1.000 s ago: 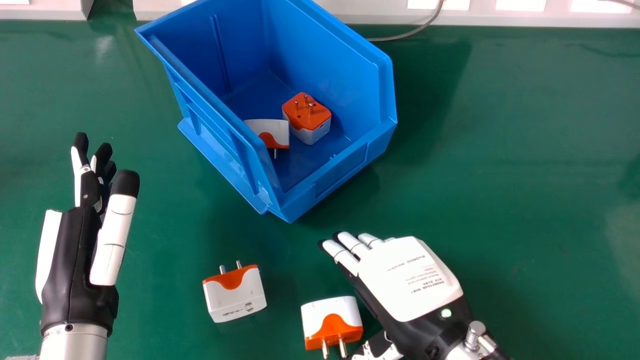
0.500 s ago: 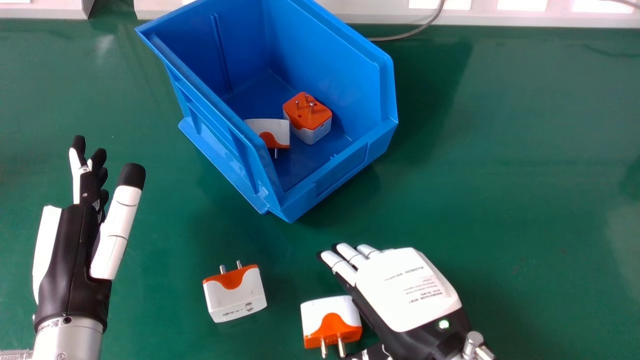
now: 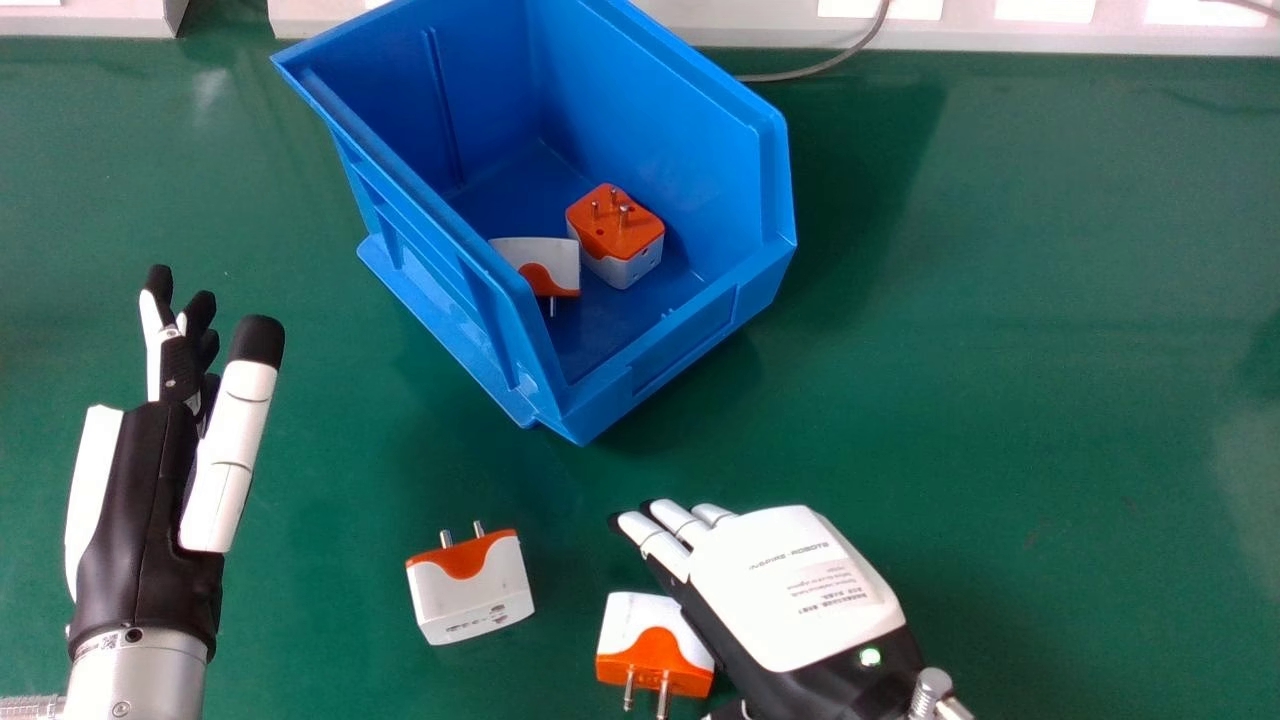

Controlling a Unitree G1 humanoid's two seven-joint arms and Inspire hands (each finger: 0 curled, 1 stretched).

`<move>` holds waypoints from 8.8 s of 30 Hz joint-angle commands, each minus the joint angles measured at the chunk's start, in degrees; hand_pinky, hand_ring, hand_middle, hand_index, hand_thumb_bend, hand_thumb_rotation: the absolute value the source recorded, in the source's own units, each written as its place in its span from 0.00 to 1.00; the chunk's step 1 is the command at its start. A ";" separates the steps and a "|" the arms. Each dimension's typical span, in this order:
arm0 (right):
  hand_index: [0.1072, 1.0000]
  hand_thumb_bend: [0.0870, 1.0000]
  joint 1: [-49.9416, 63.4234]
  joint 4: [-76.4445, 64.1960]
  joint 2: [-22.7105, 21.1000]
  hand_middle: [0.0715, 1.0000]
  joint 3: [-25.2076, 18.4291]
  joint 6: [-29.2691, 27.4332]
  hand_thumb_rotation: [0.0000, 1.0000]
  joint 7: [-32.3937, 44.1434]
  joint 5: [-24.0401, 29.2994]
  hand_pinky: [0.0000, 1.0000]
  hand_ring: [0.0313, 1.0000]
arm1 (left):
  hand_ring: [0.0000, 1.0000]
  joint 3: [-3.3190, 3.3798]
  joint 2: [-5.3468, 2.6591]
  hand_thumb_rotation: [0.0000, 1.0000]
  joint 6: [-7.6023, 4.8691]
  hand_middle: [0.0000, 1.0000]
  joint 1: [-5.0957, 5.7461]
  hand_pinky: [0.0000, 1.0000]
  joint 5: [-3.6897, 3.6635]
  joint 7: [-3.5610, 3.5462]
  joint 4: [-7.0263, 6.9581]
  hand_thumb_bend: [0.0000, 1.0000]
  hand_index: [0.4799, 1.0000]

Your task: Pick all objects and put in blue box

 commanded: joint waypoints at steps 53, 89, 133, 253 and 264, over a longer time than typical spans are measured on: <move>0.46 0.45 -8.24 0.84 -1.29 0.37 -4.80 -3.94 0.00 7.06 7.27 0.24 0.28 | 1.00 -0.82 0.43 0.97 0.92 1.00 -0.14 1.00 0.55 0.57 -3.67 0.88 1.00; 0.46 0.47 -9.25 3.95 -2.06 0.42 -6.99 -2.31 0.00 1.86 11.87 0.29 0.35 | 1.00 -0.10 1.48 0.99 3.66 1.00 0.85 1.00 0.20 -0.14 -6.55 0.84 1.00; 0.77 0.65 -10.72 0.31 -5.84 0.77 -8.50 -3.48 0.15 8.94 15.86 0.60 0.72 | 1.00 0.03 1.47 0.99 5.10 1.00 -0.03 1.00 -1.20 -0.44 -6.67 0.87 1.00; 0.42 0.43 -12.26 13.34 -8.20 0.36 -8.85 -26.69 0.13 -9.70 22.84 0.28 0.31 | 1.00 1.12 2.50 1.00 3.64 1.00 -1.26 1.00 -0.57 -0.87 -7.01 0.90 1.00; 0.42 0.44 -14.10 14.78 -7.92 0.33 -10.66 -28.08 0.14 -13.76 22.72 0.27 0.30 | 1.00 1.33 2.72 1.00 4.70 1.00 -1.44 1.00 -1.07 -1.43 -7.44 0.90 1.00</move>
